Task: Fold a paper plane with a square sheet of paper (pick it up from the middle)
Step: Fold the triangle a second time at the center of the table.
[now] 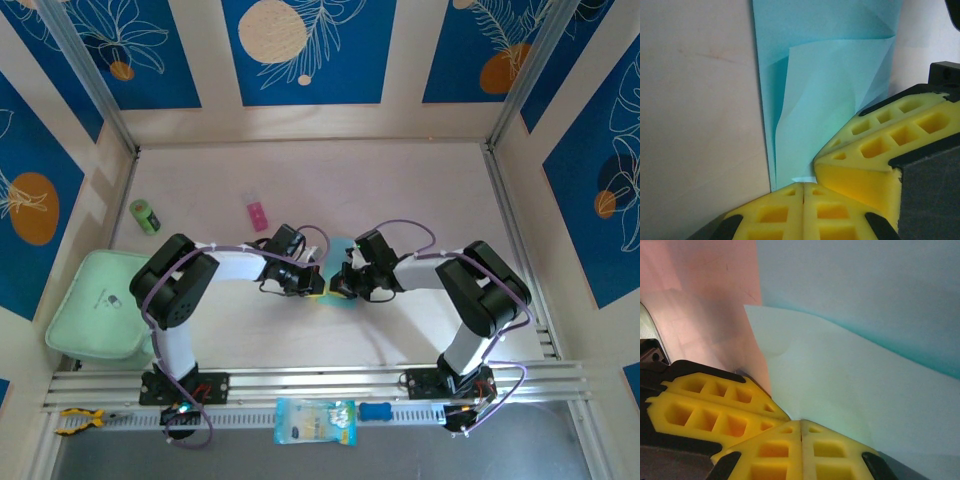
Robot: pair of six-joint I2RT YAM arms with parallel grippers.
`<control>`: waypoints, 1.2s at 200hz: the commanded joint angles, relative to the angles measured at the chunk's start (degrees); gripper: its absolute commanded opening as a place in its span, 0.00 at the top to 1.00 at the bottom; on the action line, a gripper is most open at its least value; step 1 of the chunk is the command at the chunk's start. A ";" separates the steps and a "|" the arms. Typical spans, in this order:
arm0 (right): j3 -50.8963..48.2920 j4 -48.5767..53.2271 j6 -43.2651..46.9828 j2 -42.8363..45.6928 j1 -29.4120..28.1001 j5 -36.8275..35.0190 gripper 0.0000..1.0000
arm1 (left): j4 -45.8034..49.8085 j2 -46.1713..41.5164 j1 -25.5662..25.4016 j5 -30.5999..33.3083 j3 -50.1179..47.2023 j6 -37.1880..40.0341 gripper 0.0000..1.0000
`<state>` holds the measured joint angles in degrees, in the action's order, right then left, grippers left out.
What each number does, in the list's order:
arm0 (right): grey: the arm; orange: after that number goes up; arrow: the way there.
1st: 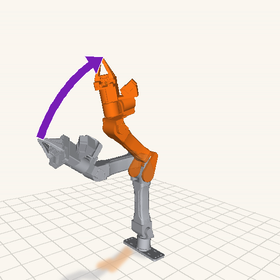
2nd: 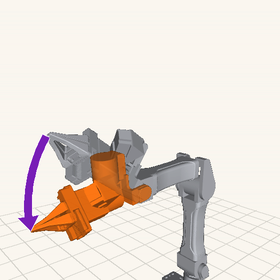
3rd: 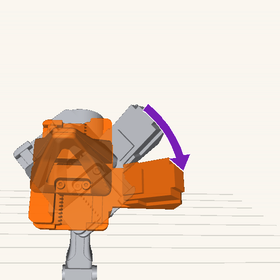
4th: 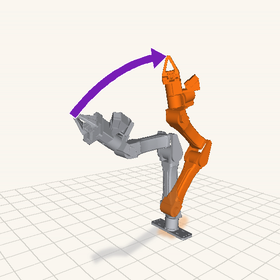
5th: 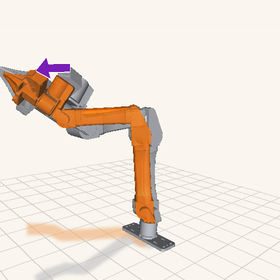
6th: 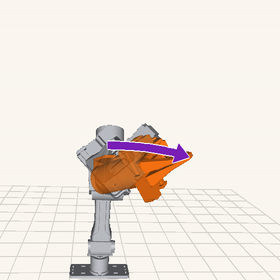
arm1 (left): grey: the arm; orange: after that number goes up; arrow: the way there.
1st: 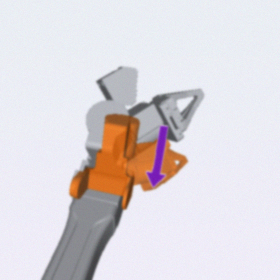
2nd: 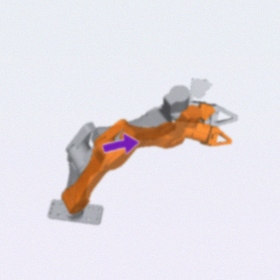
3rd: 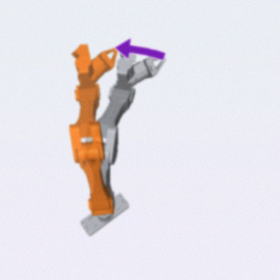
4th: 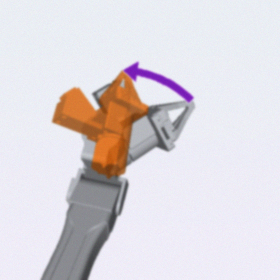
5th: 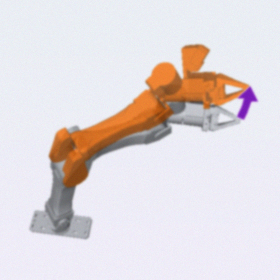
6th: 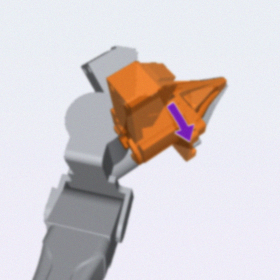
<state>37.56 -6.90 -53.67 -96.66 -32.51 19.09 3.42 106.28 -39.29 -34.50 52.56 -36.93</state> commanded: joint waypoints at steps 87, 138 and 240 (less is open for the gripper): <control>-1.61 3.45 1.54 1.54 8.25 -5.02 1.00 | 6.81 3.35 -0.33 4.98 -2.56 1.99 1.00; -3.31 3.90 2.23 3.22 12.06 -7.66 1.00 | 6.77 3.30 -0.35 4.95 -2.70 1.89 1.00; -5.85 13.30 1.40 19.40 9.37 -7.48 0.88 | 14.85 -5.30 -1.06 9.70 6.50 4.12 0.88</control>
<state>33.87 0.84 -51.53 -80.60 -21.63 12.53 10.52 103.48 -40.05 -29.54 53.87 -36.45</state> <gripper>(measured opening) 0.092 0.104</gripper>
